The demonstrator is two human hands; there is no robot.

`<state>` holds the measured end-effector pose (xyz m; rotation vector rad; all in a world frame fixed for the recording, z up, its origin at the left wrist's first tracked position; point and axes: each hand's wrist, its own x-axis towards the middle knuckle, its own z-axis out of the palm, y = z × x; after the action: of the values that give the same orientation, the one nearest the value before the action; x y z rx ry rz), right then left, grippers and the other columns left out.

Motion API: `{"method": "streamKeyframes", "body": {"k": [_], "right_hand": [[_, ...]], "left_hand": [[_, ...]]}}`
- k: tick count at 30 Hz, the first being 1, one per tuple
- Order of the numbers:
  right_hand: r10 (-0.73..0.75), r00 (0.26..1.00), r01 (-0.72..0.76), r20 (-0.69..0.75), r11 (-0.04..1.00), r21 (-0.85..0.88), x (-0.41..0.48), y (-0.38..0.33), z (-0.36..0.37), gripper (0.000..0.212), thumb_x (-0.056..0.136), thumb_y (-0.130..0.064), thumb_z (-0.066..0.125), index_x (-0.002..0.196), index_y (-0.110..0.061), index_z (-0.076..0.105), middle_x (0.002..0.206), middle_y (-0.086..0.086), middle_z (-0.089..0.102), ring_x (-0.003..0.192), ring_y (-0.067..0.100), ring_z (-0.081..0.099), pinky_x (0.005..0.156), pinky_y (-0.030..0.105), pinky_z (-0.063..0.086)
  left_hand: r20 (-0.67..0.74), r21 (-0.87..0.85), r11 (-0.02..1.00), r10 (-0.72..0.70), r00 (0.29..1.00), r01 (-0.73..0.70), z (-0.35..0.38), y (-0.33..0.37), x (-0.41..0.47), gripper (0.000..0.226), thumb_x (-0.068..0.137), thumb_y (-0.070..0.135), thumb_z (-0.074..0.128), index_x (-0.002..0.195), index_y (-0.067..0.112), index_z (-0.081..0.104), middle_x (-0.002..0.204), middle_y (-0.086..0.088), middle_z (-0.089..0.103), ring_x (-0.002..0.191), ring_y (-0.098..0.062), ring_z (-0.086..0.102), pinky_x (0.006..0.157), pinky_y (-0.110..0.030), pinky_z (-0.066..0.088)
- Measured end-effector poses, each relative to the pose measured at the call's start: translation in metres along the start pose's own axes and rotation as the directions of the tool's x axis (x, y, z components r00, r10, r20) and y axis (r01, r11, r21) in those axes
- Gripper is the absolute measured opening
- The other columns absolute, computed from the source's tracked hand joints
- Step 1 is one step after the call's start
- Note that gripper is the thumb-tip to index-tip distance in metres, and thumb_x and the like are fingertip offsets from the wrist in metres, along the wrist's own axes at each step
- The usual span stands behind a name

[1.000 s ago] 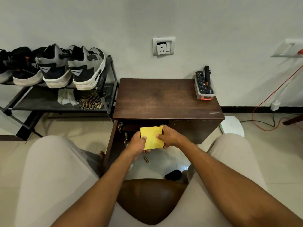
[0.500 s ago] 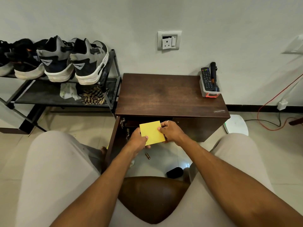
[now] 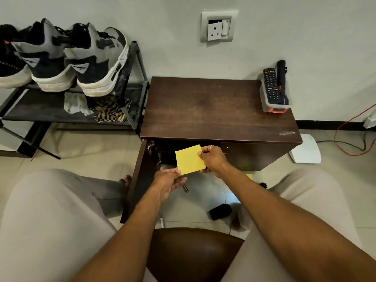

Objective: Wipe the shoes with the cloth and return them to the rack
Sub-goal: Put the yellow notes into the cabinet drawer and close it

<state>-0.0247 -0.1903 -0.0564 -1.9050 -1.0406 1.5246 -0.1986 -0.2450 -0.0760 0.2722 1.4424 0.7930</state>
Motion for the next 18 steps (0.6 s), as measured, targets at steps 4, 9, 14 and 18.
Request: {"method": "streamKeyframes", "body": {"k": [4, 9, 14, 18], "right_hand": [[0.066, 0.997, -0.068, 0.043, 0.997, 0.04, 0.03, 0.01, 0.011, 0.029, 0.102, -0.008, 0.057, 0.131, -0.008, 0.058, 0.119, 0.014, 0.067, 0.094, 0.025, 0.068, 0.059, 0.032, 0.061], [0.142, 0.987, -0.153, 0.081, 0.975, 0.161, 0.073, 0.026, 0.029, 0.037, 0.093, 0.011, 0.06, 0.128, 0.002, 0.059, 0.108, 0.015, 0.064, 0.086, 0.02, 0.066, 0.069, 0.026, 0.06], [0.188, 0.982, -0.18, 0.018, 0.905, 0.384, 0.112, 0.028, 0.069, 0.028, 0.091, 0.015, 0.062, 0.118, 0.009, 0.063, 0.089, 0.007, 0.063, 0.095, 0.026, 0.062, 0.07, 0.029, 0.059], [0.23, 0.973, -0.191, -0.011, 0.835, 0.516, 0.135, 0.029, 0.101, 0.022, 0.091, 0.015, 0.062, 0.111, 0.006, 0.064, 0.095, 0.011, 0.064, 0.076, 0.018, 0.063, 0.062, 0.024, 0.059]], "left_hand": [[-0.187, 0.004, 1.0, 0.021, 0.982, -0.02, 0.005, -0.004, 0.038, 0.015, 0.097, -0.001, 0.063, 0.112, 0.003, 0.067, 0.094, -0.019, 0.073, 0.067, -0.022, 0.073, 0.059, -0.027, 0.062], [-0.257, -0.027, 0.999, 0.027, 0.966, -0.035, 0.003, 0.001, 0.079, 0.018, 0.097, 0.002, 0.064, 0.115, 0.003, 0.066, 0.103, -0.019, 0.072, 0.077, -0.023, 0.071, 0.061, -0.027, 0.062], [-0.314, -0.149, 0.988, -0.007, 0.95, -0.042, 0.003, 0.015, 0.118, 0.014, 0.101, -0.001, 0.056, 0.107, 0.007, 0.065, 0.098, -0.017, 0.065, 0.069, -0.019, 0.063, 0.05, -0.021, 0.058], [-0.292, -0.212, 0.977, -0.066, 0.954, 0.002, -0.006, 0.013, 0.142, 0.029, 0.103, 0.001, 0.054, 0.125, 0.02, 0.059, 0.1, -0.009, 0.069, 0.074, -0.017, 0.068, 0.058, -0.026, 0.058]]}}
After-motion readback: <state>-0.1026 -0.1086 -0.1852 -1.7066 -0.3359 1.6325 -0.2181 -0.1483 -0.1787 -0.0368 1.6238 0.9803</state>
